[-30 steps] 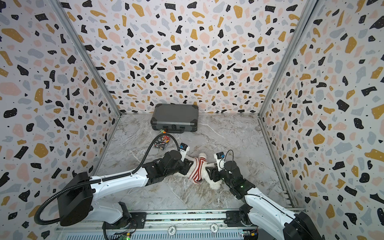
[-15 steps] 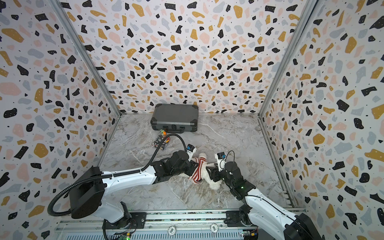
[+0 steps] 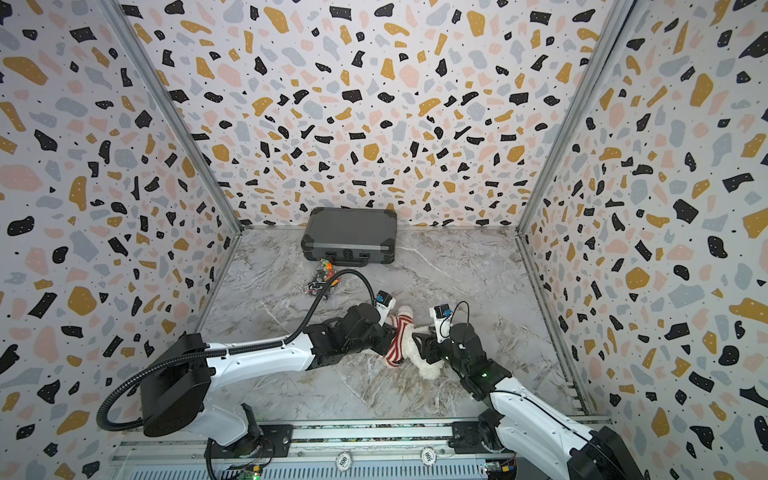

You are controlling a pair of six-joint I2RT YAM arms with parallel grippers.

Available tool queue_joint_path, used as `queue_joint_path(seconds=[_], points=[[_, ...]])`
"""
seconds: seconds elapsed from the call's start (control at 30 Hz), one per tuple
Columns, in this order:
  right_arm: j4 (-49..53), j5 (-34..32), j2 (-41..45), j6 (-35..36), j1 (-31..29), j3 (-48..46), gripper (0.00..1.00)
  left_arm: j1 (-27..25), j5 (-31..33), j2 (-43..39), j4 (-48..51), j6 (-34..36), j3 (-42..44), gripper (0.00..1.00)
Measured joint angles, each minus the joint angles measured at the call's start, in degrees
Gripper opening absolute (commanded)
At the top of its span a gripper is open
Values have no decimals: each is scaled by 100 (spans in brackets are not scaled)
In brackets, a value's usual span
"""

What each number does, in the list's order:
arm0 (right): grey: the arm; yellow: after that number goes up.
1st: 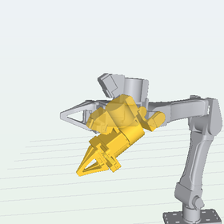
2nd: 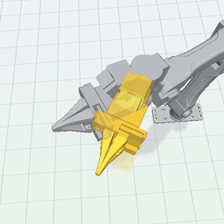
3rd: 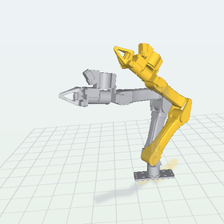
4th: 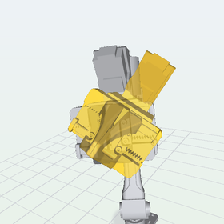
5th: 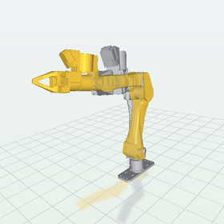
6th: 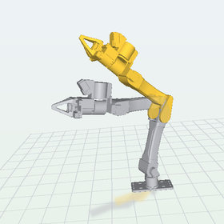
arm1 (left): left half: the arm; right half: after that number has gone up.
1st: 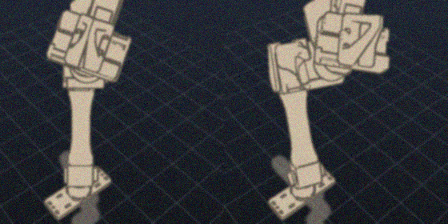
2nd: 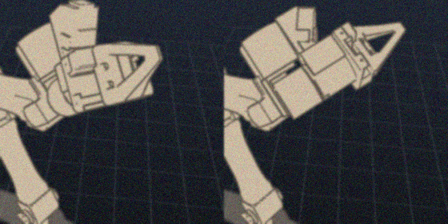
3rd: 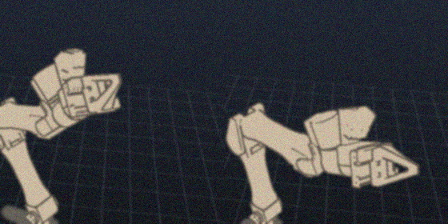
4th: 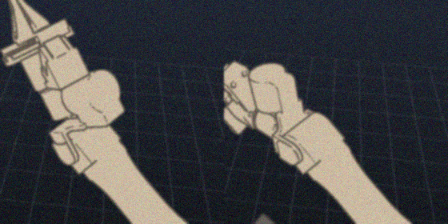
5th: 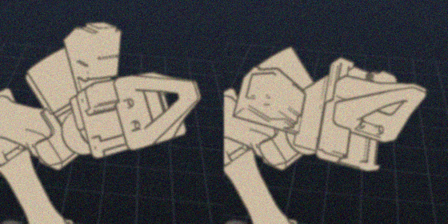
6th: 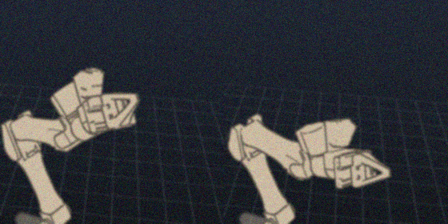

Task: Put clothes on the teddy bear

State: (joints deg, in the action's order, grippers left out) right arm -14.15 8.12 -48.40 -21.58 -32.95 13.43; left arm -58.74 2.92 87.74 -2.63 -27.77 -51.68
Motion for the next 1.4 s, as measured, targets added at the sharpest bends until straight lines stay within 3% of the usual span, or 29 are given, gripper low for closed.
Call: queue_joint_path(seconds=[0.37,1.03,1.4], points=[[0,-7,33,0,0,-17,59,-55,15,33,2,-31,0,6],[-4,142,103,4,-15,-35,55,-59,214,-562,2,-197,415,0],[37,103,-98,101,-450,98,72,-57,227,-846,-105,-345,745,0]])
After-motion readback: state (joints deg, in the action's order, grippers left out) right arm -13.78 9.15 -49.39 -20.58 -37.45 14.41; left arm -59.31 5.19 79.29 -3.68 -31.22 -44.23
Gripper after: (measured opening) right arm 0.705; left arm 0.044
